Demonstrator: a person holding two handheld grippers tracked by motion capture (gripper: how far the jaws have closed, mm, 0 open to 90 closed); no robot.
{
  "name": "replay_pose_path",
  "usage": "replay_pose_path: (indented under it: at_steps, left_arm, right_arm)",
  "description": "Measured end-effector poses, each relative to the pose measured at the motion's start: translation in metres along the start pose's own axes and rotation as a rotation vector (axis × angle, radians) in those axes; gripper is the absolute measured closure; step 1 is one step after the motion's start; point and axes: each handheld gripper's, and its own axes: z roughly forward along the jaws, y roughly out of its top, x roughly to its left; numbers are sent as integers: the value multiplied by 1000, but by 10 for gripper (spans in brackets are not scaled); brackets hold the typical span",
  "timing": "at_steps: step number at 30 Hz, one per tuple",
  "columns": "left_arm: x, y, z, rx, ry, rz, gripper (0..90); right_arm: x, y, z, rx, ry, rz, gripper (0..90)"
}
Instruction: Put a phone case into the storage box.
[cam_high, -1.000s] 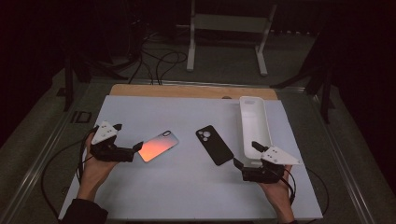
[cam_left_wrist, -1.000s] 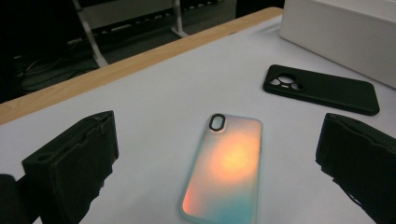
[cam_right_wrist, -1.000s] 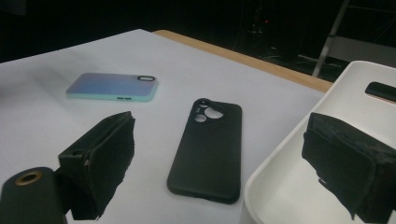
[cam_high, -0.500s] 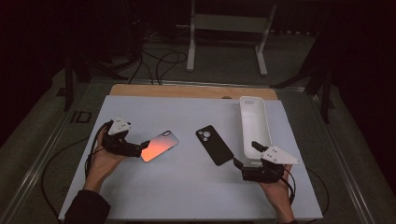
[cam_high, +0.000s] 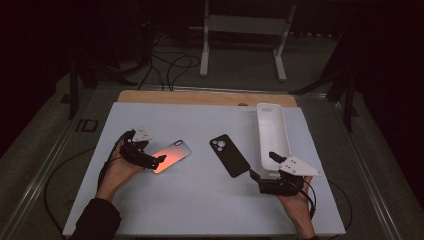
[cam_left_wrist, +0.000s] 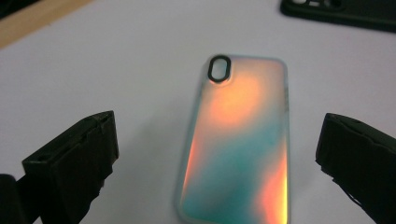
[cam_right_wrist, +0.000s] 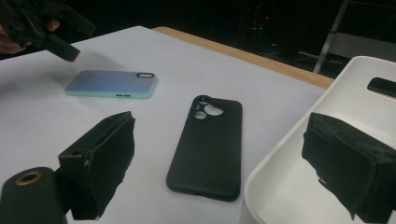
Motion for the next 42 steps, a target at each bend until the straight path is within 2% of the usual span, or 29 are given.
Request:
replay_pose_path:
  at_steps: [9, 20, 34, 38, 42]
  left_arm:
    - [-1, -3, 15, 69, -15, 12, 0]
    - [-3, -7, 33, 142, -41, 8, 0]
    - [-6, -11, 44, 207, -56, 14, 51]
    - [-5, -11, 47, 214, -74, -5, 55]
    - [-6, -10, 48, 236, -71, -18, 58]
  right_arm:
    - [1, 0, 0, 2, 5, -1, 93]
    - [0, -1, 0, 6, 5, -2, 93]
    - [0, -2, 1, 7, 2, -1, 93]
    - [0, -3, 1, 9, 2, 1, 93]
    - [0, -3, 2, 9, 4, -3, 93]
